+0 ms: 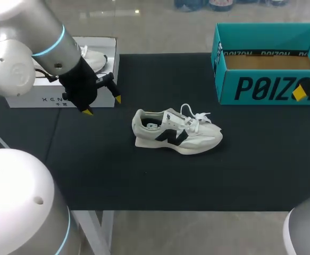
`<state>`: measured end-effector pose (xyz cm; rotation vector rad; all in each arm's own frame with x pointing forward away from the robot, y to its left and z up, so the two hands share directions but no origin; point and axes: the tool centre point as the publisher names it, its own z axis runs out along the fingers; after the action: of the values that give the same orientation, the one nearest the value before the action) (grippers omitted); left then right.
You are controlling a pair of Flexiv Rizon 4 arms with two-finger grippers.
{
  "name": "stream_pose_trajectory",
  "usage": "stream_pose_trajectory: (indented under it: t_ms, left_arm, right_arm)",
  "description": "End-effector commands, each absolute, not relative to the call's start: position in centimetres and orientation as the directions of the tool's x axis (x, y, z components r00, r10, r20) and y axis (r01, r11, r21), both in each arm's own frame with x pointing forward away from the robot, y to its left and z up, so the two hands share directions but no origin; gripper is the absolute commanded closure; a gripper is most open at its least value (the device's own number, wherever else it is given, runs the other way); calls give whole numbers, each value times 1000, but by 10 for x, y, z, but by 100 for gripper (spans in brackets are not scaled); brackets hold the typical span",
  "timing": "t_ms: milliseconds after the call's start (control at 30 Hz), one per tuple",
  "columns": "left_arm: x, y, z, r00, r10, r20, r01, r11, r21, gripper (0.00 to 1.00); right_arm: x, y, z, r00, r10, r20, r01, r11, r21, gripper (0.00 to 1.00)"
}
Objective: Take the shoe out of the shoebox, open the shoe tongue, remove and reinsert the insole, then place the shoe into the shoebox
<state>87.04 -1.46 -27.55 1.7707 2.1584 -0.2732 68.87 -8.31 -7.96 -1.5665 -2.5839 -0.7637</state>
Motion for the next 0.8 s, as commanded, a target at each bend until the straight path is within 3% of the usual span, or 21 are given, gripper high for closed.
stream_pose_trajectory:
  t_ms: [33,100,233,433,600,800]
  left_arm:
    - [870,-15,-276,-168,912,-373,976,206,65,0]
    - [868,-15,-280,-186,890,-416,976,215,23,0]
    - [855,-24,-298,-292,789,-540,955,206,-216,0]
    - [841,-29,-303,-483,499,-720,833,8,-553,0]
    - [833,-30,-307,-609,339,-717,725,-129,-677,0]
    - [829,-35,-321,-711,248,-658,627,-200,-753,0]
  right_arm:
    - [692,-82,-79,-494,827,268,841,377,388,0]
    - [692,-82,-79,-494,827,268,841,377,388,0]
    - [692,-82,-79,-494,827,268,841,377,388,0]
    - [692,-82,-79,-494,827,268,841,377,388,0]
    - [692,-82,-79,-494,827,268,841,377,388,0]
    - [692,-82,-79,-494,827,268,841,377,388,0]
